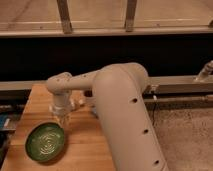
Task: Push the ceramic bowl across the table
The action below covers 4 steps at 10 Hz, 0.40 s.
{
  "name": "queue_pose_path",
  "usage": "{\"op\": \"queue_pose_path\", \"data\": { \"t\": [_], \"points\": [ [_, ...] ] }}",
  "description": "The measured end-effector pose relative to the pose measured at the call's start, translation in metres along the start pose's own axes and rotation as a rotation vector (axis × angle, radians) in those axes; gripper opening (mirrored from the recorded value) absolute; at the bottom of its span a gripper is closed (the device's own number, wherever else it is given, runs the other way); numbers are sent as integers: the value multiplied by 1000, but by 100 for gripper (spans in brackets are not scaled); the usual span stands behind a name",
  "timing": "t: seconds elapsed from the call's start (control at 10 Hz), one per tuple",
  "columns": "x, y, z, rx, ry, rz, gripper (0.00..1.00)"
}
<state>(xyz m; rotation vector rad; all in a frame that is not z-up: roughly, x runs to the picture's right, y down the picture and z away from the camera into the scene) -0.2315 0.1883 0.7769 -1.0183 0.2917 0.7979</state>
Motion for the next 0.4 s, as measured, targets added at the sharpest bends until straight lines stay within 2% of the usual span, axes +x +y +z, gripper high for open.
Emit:
{"op": "queue_pose_path", "data": {
  "t": [0.1,0.2,0.4],
  "points": [
    [1,-4,-9,1,-26,6,0],
    [6,-14,-26,7,-61,23,0],
    [11,-22,-41,19,-97,48,0]
  ]
}}
